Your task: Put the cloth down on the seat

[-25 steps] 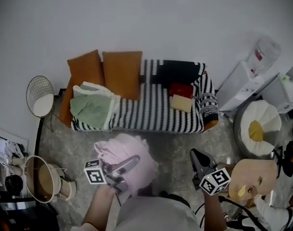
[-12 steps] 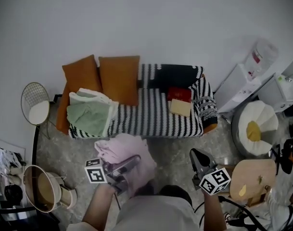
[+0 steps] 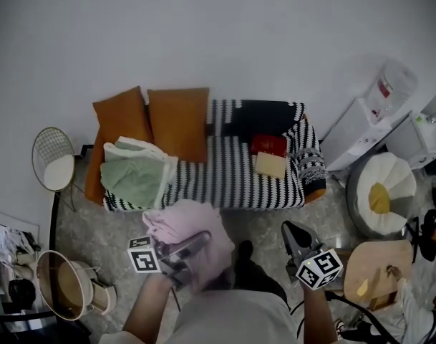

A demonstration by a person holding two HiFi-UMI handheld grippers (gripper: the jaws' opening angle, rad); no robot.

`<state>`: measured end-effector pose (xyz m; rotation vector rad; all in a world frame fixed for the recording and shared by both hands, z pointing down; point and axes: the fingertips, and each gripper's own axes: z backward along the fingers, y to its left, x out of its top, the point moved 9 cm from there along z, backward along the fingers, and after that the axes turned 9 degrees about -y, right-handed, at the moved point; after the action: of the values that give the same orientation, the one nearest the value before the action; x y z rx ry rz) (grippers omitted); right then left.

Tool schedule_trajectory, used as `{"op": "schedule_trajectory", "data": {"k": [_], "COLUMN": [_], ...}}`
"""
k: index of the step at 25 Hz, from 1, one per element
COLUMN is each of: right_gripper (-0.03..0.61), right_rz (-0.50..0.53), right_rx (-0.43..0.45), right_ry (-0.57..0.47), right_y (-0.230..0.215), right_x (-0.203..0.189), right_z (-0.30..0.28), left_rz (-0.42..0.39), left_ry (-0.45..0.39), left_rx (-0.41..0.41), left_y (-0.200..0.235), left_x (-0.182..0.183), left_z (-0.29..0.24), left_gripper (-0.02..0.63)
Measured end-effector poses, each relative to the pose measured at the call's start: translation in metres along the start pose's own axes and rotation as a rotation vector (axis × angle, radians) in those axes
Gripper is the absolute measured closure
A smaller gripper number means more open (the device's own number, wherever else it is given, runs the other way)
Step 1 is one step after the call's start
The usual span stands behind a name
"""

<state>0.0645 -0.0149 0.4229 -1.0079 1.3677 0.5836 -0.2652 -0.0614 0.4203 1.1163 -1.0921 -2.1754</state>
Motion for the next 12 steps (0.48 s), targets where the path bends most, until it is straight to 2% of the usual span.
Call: {"op": "schedule_trajectory", "data": {"k": [6, 12], "right_gripper": [0.583, 0.583], "right_rz": [-0.009, -0.024], "right_rx": [0.043, 0.074], "right_ry": [0.003, 0.009], "right_y": [-0.03, -0.076], "right_x": [0.003, 0.01], "right_z": [-0.028, -0.064], "left_rz": [-0.01, -0.047], "left_ry": [-0.036, -0.03], "left_rx": [0.02, 0.054], "left_y": [0.021, 0.049], "left_x": [0.012, 0.02], "left_z": [-0.026, -0.06], "left_gripper": [0.514, 0.514]}}
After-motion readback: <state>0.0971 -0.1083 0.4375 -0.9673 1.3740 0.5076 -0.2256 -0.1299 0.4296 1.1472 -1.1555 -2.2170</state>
